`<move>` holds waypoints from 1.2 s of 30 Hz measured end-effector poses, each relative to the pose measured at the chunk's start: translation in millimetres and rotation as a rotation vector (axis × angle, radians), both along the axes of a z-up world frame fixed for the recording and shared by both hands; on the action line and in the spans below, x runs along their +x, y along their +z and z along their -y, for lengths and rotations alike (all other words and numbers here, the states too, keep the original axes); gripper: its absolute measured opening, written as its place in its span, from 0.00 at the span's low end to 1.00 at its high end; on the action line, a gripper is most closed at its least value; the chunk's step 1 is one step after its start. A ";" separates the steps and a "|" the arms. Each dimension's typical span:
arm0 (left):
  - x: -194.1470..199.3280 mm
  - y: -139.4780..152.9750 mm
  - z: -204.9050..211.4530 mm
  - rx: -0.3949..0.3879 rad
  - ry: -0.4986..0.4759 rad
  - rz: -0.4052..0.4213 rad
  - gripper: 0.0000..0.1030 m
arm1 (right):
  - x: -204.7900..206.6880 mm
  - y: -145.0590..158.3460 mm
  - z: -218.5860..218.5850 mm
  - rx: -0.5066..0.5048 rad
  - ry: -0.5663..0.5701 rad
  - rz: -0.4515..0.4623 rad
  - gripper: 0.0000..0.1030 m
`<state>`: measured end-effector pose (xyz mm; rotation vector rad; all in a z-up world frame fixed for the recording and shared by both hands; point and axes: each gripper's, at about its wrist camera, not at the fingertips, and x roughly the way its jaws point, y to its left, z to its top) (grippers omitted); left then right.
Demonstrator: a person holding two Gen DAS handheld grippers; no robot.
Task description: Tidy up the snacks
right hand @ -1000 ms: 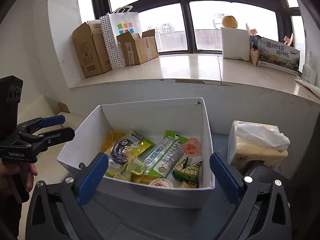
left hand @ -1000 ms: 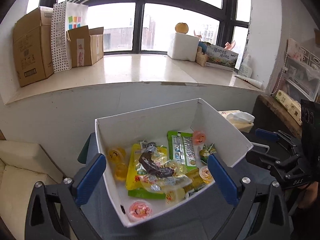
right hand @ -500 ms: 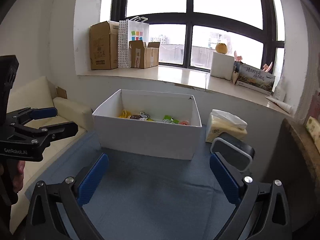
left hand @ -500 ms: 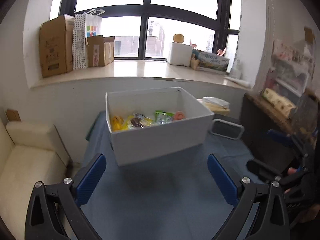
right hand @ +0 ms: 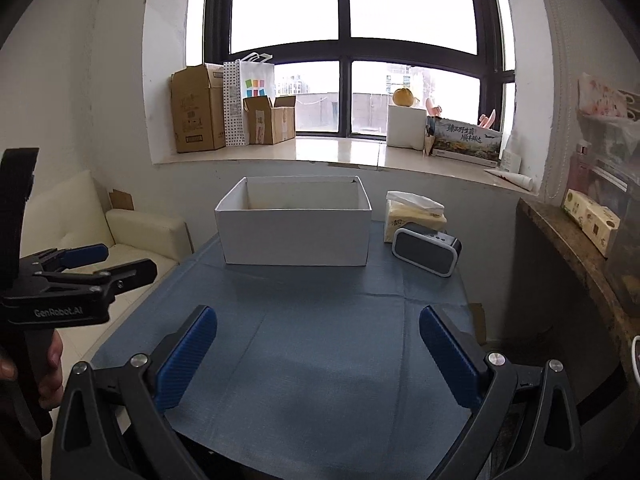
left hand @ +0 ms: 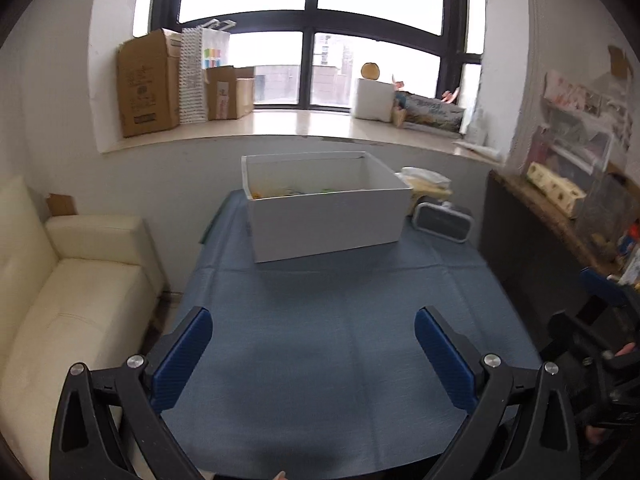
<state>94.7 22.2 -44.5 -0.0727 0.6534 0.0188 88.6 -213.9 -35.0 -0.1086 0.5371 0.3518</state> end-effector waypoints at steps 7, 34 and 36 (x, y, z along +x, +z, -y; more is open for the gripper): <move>-36.6 12.2 -1.7 -0.033 -0.033 0.032 1.00 | -29.5 9.8 -0.6 0.021 0.025 0.017 1.00; -71.8 18.7 25.4 -0.002 -0.091 0.004 1.00 | -49.9 10.8 19.0 0.036 0.009 -0.016 1.00; -71.6 18.9 25.7 -0.003 -0.092 0.004 1.00 | -50.3 10.9 19.3 0.038 0.009 -0.017 1.00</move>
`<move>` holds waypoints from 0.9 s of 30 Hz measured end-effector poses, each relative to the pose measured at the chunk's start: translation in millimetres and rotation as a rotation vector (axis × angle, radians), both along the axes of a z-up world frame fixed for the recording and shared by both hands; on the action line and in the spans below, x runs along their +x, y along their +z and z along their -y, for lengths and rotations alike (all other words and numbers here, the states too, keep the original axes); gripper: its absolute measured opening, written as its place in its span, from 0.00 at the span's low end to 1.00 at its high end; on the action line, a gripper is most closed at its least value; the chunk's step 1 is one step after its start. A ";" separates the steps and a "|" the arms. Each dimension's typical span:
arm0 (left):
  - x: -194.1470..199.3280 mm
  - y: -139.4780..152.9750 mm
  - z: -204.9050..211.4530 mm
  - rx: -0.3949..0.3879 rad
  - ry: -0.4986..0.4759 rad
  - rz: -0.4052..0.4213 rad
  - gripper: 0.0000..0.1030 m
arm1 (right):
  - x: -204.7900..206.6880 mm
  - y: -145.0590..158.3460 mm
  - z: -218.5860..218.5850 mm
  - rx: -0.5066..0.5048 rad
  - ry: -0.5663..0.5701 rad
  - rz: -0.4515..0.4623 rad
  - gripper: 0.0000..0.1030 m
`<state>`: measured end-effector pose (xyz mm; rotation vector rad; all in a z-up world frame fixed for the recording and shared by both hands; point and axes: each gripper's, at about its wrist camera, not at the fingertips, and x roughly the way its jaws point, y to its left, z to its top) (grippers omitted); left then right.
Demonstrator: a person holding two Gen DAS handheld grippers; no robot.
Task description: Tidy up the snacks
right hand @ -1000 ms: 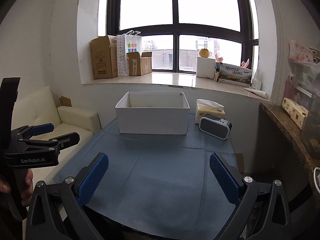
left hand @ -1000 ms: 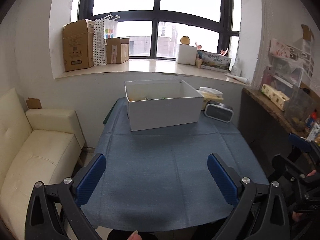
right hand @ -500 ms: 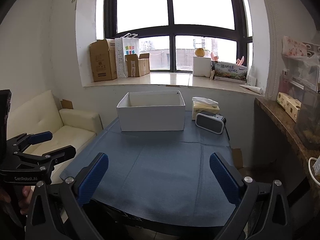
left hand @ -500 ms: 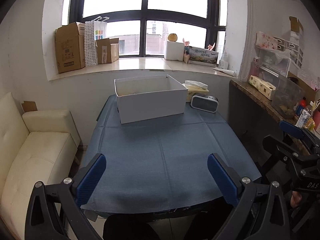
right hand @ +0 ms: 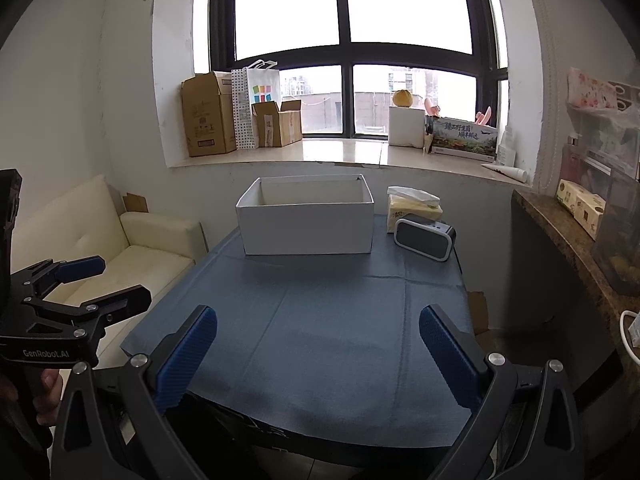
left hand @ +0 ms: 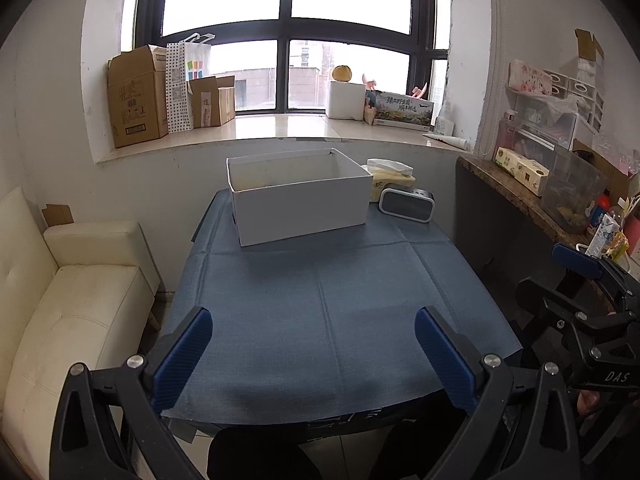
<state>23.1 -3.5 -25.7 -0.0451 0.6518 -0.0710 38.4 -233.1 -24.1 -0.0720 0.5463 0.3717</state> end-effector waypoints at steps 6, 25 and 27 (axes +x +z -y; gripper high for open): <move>-0.2 0.6 -0.2 -0.001 -0.004 0.002 1.00 | -0.8 -0.1 -0.3 -0.002 0.001 -0.001 1.00; 0.4 2.7 -1.4 -0.003 -0.023 0.009 1.00 | -1.3 0.7 1.5 0.003 0.010 -0.004 1.00; 0.5 2.6 -1.7 -0.003 -0.027 0.008 1.00 | -1.3 0.6 1.5 0.004 0.012 -0.003 1.00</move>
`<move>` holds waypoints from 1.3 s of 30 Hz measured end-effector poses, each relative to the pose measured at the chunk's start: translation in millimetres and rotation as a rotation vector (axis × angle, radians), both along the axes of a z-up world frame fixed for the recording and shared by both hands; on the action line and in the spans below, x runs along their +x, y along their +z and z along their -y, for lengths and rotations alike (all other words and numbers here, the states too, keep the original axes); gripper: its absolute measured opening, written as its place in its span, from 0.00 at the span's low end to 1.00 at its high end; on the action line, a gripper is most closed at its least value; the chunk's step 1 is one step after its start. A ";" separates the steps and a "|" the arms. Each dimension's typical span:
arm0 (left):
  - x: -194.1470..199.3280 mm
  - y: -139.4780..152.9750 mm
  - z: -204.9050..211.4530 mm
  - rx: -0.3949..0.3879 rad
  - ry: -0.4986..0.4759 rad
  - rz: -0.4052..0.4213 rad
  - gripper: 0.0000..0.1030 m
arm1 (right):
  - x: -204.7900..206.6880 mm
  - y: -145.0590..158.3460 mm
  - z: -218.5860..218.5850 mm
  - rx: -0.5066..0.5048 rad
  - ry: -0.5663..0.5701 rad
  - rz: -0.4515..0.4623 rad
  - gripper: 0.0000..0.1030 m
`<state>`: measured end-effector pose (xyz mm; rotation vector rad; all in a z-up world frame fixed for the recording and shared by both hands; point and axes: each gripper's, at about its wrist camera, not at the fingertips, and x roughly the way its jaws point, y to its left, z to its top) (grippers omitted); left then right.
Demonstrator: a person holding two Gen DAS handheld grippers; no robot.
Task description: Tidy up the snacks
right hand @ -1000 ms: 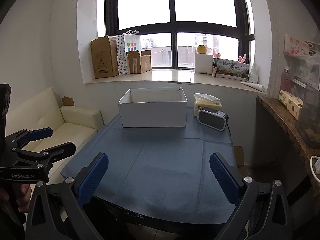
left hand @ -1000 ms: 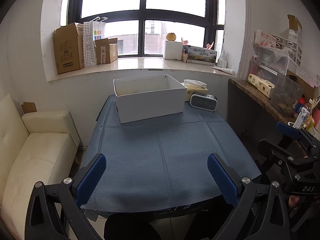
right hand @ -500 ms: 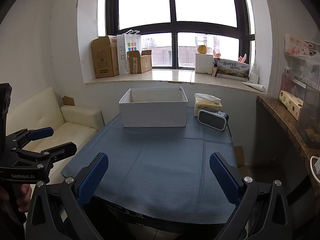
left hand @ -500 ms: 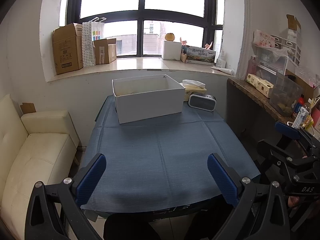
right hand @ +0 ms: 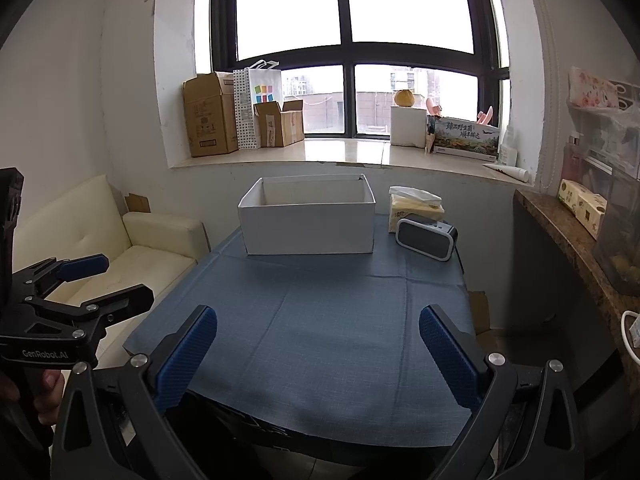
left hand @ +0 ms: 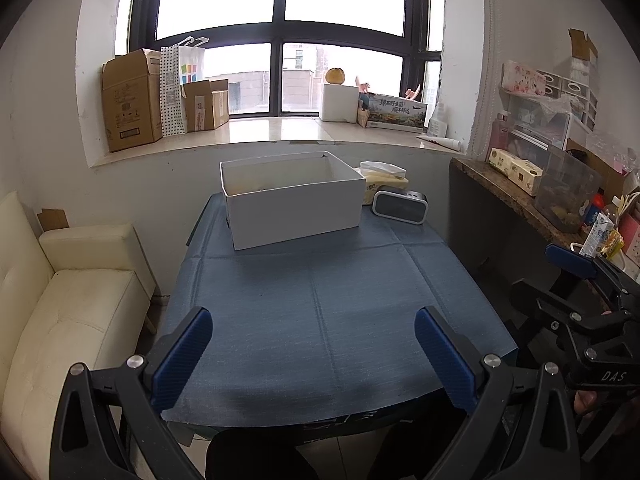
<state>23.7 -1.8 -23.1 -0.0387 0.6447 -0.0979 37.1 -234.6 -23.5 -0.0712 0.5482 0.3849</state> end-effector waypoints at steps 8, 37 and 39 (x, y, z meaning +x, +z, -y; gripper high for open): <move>1.0 0.4 1.1 0.002 -0.004 -0.001 1.00 | 0.3 -1.2 0.4 0.004 0.005 -0.004 1.00; 1.0 -2.0 2.8 -0.003 -0.015 -0.008 1.00 | -0.7 0.0 1.5 0.011 0.006 -0.004 1.00; 0.8 -2.3 2.9 -0.002 -0.016 -0.007 1.00 | -1.5 0.1 1.7 0.012 0.005 -0.004 1.00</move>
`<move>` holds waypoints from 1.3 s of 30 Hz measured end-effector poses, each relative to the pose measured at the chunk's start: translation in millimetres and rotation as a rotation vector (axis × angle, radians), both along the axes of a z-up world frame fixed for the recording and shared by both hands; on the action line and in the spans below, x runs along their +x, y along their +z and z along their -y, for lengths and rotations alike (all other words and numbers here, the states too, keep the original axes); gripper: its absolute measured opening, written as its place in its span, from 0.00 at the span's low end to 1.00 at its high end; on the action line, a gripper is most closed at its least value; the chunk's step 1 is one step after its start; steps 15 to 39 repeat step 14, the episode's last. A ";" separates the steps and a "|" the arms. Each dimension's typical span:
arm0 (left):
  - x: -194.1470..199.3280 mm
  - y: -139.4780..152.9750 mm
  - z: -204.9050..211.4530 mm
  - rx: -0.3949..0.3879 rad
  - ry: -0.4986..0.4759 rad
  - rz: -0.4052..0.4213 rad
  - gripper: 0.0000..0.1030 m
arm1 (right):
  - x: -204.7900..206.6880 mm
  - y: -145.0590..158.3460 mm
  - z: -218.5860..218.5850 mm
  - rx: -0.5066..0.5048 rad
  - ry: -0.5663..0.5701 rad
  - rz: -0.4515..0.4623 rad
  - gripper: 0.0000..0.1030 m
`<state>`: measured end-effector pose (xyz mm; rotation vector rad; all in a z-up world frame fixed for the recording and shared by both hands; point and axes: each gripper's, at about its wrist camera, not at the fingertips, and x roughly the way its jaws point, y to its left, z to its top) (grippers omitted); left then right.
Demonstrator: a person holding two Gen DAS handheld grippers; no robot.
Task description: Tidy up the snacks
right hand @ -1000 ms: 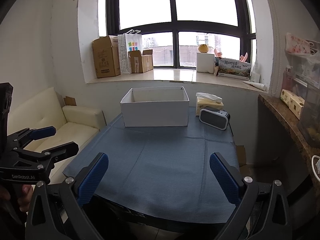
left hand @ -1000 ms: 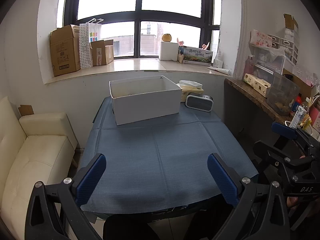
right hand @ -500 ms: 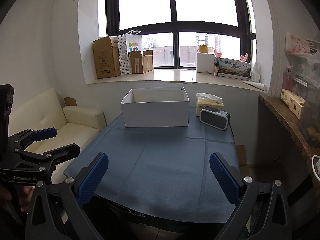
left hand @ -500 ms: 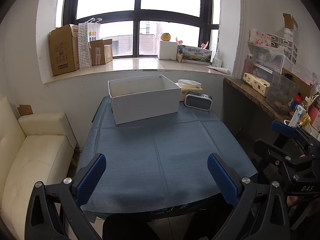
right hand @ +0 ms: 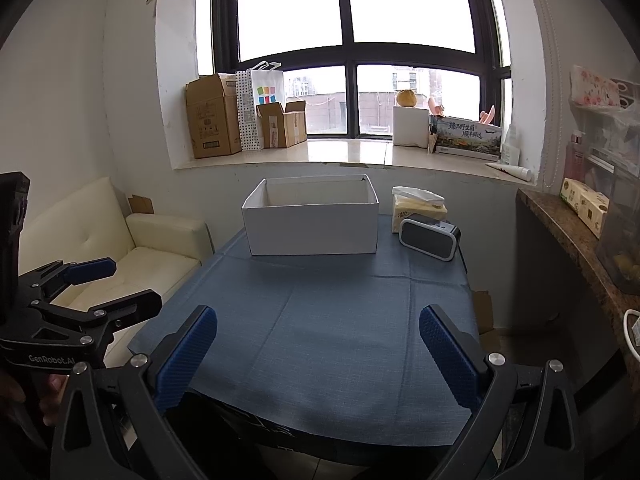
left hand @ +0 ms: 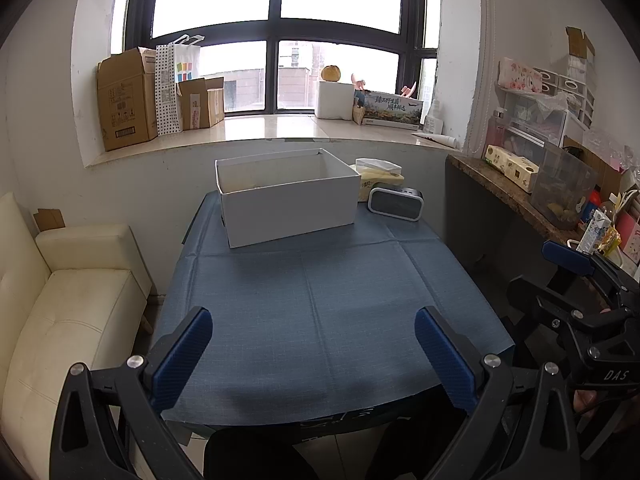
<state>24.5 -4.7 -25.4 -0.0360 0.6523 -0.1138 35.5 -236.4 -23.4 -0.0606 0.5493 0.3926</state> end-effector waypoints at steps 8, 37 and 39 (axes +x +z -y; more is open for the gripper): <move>-0.8 -0.4 2.3 0.000 -0.001 0.000 1.00 | -1.7 0.7 0.0 0.006 0.001 -0.004 1.00; -3.7 0.8 1.9 -0.007 -0.004 0.014 1.00 | -1.1 0.8 0.9 0.007 0.003 -0.005 1.00; -3.7 0.8 1.9 -0.007 -0.004 0.014 1.00 | -1.1 0.8 0.9 0.007 0.003 -0.005 1.00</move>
